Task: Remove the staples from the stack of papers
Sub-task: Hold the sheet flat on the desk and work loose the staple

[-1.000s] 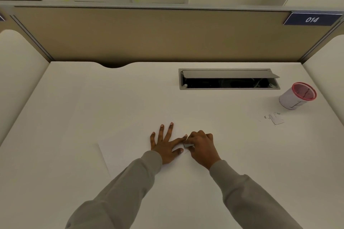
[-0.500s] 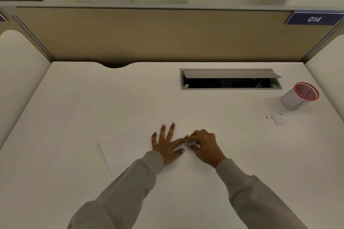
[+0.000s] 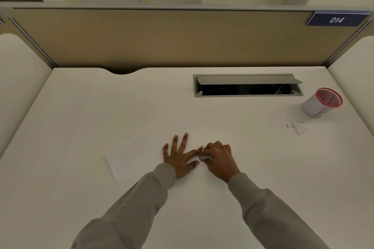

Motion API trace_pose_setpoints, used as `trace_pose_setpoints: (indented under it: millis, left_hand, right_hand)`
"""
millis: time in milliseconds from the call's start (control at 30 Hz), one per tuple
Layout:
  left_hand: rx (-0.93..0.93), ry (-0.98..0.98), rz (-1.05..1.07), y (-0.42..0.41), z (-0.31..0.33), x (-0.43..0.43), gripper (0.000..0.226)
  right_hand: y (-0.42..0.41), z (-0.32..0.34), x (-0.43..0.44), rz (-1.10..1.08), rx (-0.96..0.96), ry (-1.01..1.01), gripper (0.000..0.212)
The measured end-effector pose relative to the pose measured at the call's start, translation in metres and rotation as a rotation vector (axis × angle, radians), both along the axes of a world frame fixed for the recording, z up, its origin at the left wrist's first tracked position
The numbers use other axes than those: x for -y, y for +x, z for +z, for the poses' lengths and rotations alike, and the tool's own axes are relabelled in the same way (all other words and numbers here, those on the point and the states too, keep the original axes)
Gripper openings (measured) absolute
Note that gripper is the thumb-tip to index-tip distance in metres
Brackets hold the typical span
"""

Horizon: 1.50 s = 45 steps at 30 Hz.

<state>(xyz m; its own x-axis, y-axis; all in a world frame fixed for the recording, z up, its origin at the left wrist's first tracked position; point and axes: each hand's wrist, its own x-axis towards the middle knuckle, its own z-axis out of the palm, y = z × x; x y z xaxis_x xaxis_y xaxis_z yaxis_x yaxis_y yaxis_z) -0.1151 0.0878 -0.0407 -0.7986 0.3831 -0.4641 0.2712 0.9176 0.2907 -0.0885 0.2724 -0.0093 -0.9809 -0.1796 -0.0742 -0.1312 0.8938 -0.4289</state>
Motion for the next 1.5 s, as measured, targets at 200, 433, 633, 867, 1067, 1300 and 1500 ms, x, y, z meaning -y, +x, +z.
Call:
trace_pose_setpoints:
  millis: [200,433,633,867,1067,1300,1500]
  left_hand:
    - [-0.002,-0.016,-0.005,0.000,0.001,0.000,0.054]
    - [0.009,-0.016,-0.012,0.000,0.005,0.000,0.055]
    - [0.012,0.004,0.005,0.000,0.002,0.000,0.054]
    - [-0.047,0.044,0.106,0.008,0.004,-0.009,0.049]
    - [-0.050,0.039,0.129,0.007,0.007,-0.014,0.048]
    - [-0.062,0.037,0.150,0.008,0.006,-0.016,0.046]
    - [-0.049,0.050,0.162,0.008,0.008,-0.017,0.046]
  right_hand:
    - [-0.007,0.000,-0.005,0.043,0.054,-0.027,0.025]
    - [-0.005,-0.002,-0.009,-0.011,0.045,-0.045,0.025]
    - [-0.004,-0.004,-0.012,-0.060,0.075,-0.049,0.021]
    - [-0.004,-0.005,-0.013,-0.109,0.045,-0.161,0.020]
    - [0.000,-0.009,-0.015,-0.162,0.036,-0.189,0.017]
    - [0.003,-0.013,-0.015,-0.179,0.038,-0.204,0.021]
    - [0.006,-0.013,-0.014,-0.197,0.018,-0.204,0.021]
